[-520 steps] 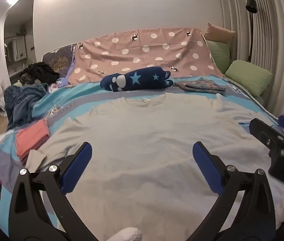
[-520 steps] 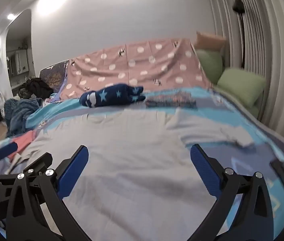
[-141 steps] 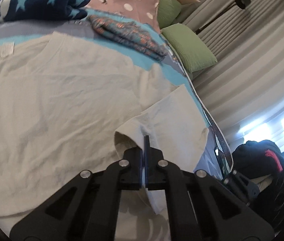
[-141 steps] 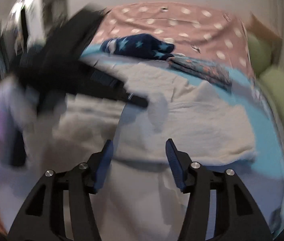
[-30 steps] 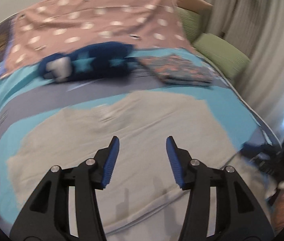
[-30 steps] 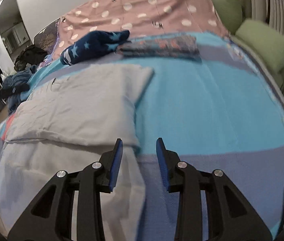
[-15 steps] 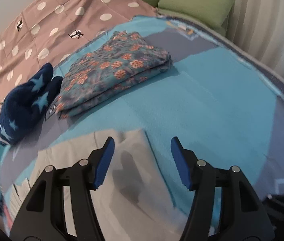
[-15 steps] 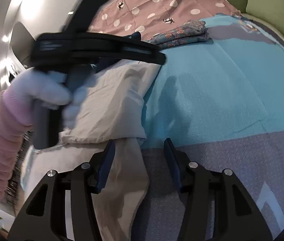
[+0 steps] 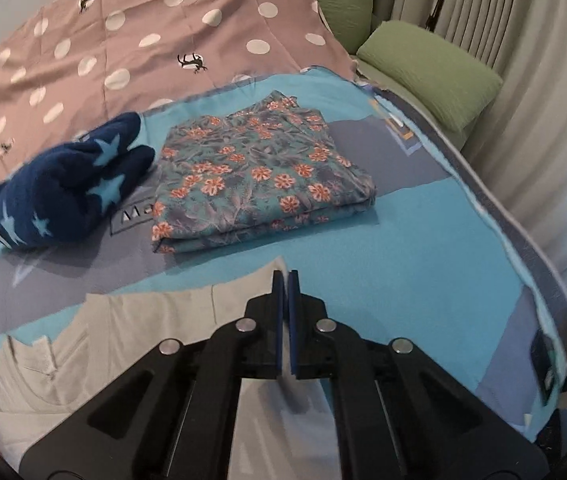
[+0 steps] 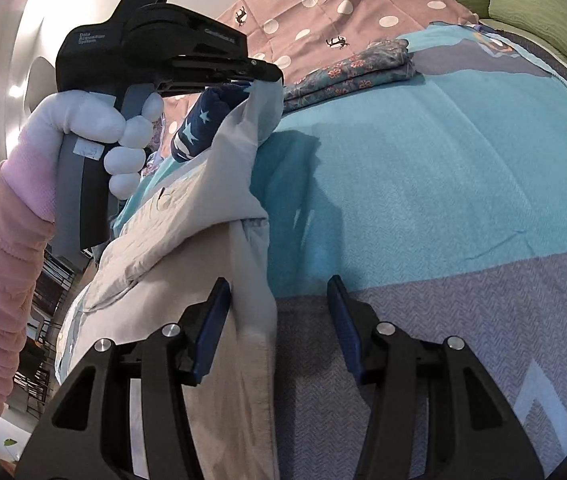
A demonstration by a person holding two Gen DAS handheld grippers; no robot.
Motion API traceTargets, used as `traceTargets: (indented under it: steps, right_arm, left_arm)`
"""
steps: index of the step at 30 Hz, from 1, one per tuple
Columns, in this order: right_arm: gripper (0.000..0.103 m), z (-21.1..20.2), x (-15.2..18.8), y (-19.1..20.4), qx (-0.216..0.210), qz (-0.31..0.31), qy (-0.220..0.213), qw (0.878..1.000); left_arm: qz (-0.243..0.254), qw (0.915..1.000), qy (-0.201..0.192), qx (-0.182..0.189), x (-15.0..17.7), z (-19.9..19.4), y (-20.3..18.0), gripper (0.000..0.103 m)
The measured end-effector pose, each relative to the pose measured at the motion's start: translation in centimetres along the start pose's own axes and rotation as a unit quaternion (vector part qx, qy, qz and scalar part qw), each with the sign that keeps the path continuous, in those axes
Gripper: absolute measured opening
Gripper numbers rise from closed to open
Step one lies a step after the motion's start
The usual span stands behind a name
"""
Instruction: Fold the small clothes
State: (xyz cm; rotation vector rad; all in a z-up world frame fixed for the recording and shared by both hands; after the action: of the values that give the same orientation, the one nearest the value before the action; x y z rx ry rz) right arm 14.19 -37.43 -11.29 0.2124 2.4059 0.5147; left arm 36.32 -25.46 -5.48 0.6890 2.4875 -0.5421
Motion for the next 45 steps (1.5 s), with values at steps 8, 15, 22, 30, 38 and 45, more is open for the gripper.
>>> traceTargets:
  steps: [8,15,22,30,38,45]
  right_arm:
    - [0.050,0.8,-0.9,1.1,0.047,-0.046,0.006,0.998]
    - [0.046,2.2,-1.9,2.7,0.096,-0.113,0.004,0.989]
    - [0.004,0.7,-3.5,2.1,0.030,-0.037,-0.032,0.998]
    - [0.000,0.6,-0.9,-1.3,0.102,0.036,0.005,0.994]
    - [0.003,0.1,-0.6,-1.6,0.044,0.056,0.004,0.997]
    - [0.011,0.7,-5.6,-0.8,0.034,0.039,0.004,0.999]
  left_arm:
    - [0.016,0.9999,0.005,-0.001,1.3,0.8,-1.0,0.002]
    - [0.001,0.9999,-0.007,0.009,0.8,-0.8,0.2,0.002]
    - [0.002,0.9999,-0.006,0.014,1.2,0.2,-0.5,0.002]
    - [-0.021,0.9996,-0.002,0.017,3.0,5.4,-0.4,0.002]
    - [-0.039,0.9935,-0.088,0.061,2.9,-1.5,1.9,0.039]
    - [-0.027,0.9941,-0.053,0.091,10.9,-4.5,4.8,0.043]
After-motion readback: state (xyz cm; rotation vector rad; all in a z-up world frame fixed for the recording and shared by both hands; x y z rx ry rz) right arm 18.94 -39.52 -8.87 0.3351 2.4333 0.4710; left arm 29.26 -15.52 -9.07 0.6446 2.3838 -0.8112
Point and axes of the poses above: each gripper's, at about its wrist camera, not at the fingertips, and z roughly the way its jaws point, y to its left, x to its underside, the point moved 5 cm from there along z, roughly the way its jaws point, and after that the axes turned 12 degrees about x, right-handed, at the moved point
